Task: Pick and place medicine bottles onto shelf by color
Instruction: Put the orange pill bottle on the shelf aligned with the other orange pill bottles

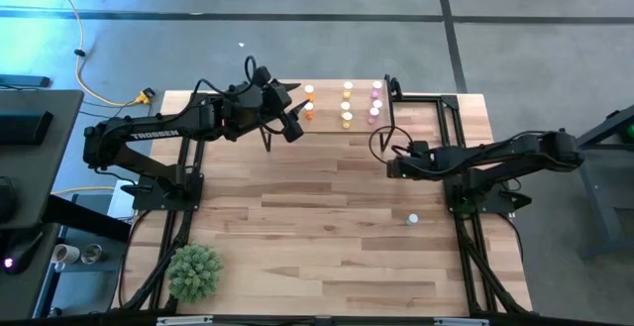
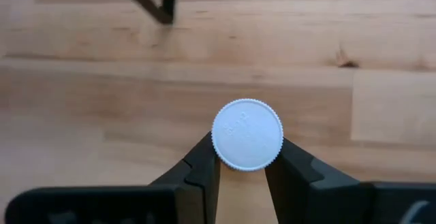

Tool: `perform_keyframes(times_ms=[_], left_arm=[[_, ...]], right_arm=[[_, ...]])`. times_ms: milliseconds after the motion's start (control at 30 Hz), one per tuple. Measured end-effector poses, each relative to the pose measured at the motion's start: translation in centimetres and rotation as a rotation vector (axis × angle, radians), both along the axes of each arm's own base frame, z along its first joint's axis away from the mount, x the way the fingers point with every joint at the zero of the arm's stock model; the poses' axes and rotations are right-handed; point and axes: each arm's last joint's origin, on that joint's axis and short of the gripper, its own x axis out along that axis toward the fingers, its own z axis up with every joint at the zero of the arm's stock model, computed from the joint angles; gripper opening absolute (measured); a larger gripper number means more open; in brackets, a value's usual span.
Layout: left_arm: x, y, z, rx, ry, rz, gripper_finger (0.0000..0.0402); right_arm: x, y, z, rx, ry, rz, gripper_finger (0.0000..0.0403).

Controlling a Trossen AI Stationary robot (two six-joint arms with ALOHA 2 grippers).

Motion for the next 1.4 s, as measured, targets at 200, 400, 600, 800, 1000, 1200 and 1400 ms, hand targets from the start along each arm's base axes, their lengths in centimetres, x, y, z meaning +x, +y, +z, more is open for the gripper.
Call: perform_keyframes(times_ms=[200,400,600,800,1000,1200,1400], left_arm=[[-0.1,0.0,-0.4,-0.021,0.040,0.002,0.0200],[-0.3,-0.3,-1.3,-0.129,0.071,-0.025,0.0200],[-0.3,-0.7,-2.0,-0.238,0.096,-0.165,0.0200],[-0.2,-1.2,-2.2,-0.342,0.090,-0.313,0.0200],[0.0,-1.7,-2.2,-0.423,0.067,-0.449,0.0200],[0.1,-2.0,-2.2,-0.472,0.046,-0.514,0.0200],[0.3,-2.6,-2.2,-0.479,0.047,-0.537,0.0200]], right_arm=[[0.5,1.2,2.2,0.000,-0.079,0.063,0.0087],[1.8,2.3,5.5,-0.022,-0.160,0.184,0.0087],[3.1,3.2,8.6,-0.046,-0.254,0.286,0.0087],[4.6,3.5,12.2,-0.132,-0.410,0.386,0.0087],[6.5,3.6,15.3,-0.226,-0.545,0.472,0.0087],[8.6,3.8,18.1,-0.284,-0.570,0.531,0.0087],[10.9,4.0,20.4,-0.323,-0.580,0.599,0.0087]])
